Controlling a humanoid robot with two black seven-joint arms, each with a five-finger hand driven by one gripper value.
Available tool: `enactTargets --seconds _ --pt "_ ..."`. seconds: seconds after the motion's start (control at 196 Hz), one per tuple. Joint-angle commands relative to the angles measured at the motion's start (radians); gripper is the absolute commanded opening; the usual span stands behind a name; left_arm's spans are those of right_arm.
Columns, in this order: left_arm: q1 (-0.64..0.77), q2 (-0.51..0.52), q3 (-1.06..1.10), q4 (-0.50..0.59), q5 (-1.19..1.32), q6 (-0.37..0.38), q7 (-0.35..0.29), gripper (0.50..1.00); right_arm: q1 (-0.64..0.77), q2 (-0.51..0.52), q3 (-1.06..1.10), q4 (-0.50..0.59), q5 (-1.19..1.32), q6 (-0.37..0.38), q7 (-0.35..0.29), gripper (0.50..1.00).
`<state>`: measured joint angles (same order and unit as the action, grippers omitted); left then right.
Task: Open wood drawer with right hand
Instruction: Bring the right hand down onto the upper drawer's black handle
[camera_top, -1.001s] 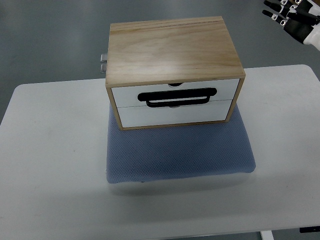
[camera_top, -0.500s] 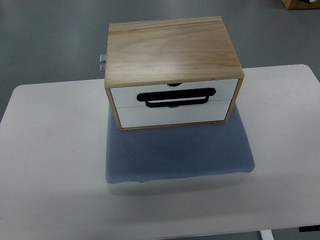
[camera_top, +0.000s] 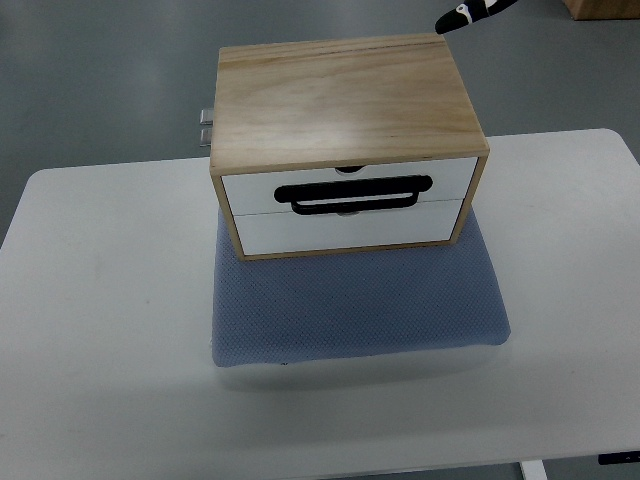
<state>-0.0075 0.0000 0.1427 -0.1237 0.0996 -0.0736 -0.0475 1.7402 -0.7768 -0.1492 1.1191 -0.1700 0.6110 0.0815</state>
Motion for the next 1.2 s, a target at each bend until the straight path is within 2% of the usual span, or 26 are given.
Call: enactTargets --seconds 0.0,0.112,0.235,0.689,0.863,0.991,1.195 --pt "0.0 0.0 0.0 -0.001 0.0 0.0 0.0 1.0 0.09 0.007 -0.101 0.07 0.0 0.0 0.0 0.944" --pt "0.0 0.0 0.0 -0.001 0.0 0.0 0.0 1.0 0.202 0.033 -0.246 0.177 0.0 0.0 0.0 0.944" --pt "0.0 0.0 0.0 -0.001 0.0 0.0 0.0 1.0 0.254 0.071 -0.319 0.217 -0.003 0.0 -0.008 0.944" --pt "0.0 0.0 0.0 -0.001 0.0 0.0 0.0 1.0 0.289 0.22 -0.415 0.218 -0.011 0.0 -0.091 0.944" --pt "0.0 0.0 0.0 0.001 0.0 0.0 0.0 1.0 0.306 0.287 -0.446 0.218 -0.011 0.0 -0.101 0.944" --pt "0.0 0.0 0.0 -0.001 0.0 0.0 0.0 1.0 0.308 0.317 -0.449 0.218 -0.011 0.0 -0.158 0.944" --pt "0.0 0.0 0.0 -0.001 0.0 0.0 0.0 1.0 0.305 0.367 -0.451 0.218 -0.011 0.0 -0.18 0.944"
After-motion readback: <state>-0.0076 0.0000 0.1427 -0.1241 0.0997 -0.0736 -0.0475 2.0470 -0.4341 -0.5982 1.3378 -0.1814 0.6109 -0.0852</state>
